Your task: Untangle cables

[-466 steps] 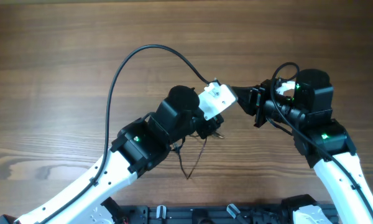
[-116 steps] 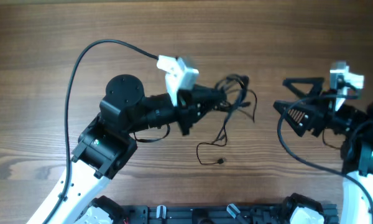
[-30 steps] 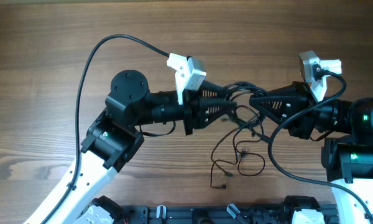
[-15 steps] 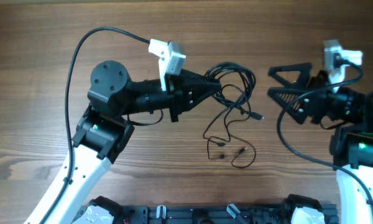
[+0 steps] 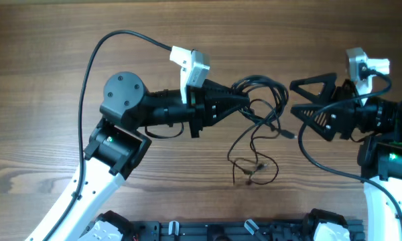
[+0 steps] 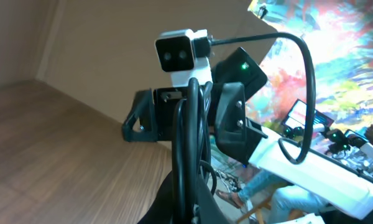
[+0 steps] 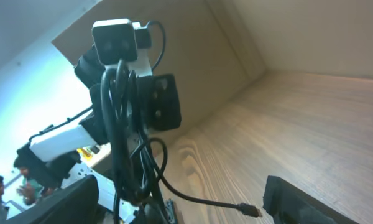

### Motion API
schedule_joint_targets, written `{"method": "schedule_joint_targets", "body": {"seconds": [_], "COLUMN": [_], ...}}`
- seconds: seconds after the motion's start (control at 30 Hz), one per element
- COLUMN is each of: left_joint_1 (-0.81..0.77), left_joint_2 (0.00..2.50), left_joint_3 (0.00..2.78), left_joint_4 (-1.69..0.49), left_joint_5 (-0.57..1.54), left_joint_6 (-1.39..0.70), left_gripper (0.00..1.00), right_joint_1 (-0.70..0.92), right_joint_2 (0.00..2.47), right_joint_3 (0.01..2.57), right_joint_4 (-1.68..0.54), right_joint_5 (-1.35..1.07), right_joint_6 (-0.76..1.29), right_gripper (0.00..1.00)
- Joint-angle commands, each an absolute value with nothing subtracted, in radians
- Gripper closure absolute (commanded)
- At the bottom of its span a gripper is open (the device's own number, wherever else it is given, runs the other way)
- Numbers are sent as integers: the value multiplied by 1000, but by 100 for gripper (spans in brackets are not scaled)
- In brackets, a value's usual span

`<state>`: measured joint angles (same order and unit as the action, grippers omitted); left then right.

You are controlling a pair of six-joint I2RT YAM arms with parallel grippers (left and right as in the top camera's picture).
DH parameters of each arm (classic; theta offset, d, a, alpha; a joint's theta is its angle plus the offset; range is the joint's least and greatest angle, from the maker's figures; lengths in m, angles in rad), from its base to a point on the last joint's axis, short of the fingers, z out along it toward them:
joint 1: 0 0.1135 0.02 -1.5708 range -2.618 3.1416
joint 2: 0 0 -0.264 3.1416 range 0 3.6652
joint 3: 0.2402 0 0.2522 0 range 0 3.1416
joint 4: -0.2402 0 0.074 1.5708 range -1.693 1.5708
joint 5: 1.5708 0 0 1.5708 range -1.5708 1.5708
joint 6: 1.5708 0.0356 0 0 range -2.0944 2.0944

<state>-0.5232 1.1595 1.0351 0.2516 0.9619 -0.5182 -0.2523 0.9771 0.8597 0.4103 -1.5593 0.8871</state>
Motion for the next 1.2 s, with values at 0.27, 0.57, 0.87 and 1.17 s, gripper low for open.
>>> {"method": "schedule_joint_targets", "body": {"seconds": [0.27, 0.57, 0.87, 1.17], "left_joint_1": [-603, -620, -696, -697], "left_joint_2": [1160, 1162, 1178, 1176], "left_joint_3": [1042, 1042, 1042, 1042], "left_joint_4": [300, 303, 319, 424], "left_joint_5": [937, 935, 947, 1156], "left_joint_6": [-540, -540, -540, -601], "left_gripper": [96, 96, 96, 96], "right_joint_1": [-255, -224, -157, -159], "right_joint_2": [980, 980, 1036, 1169], "right_joint_3": [871, 871, 871, 871], "right_joint_4": [418, 419, 418, 419], "right_joint_5": [-1579, -1570, -1337, -1194], "right_joint_6": [841, 842, 728, 681], "right_gripper": [13, 13, 89, 95]}}
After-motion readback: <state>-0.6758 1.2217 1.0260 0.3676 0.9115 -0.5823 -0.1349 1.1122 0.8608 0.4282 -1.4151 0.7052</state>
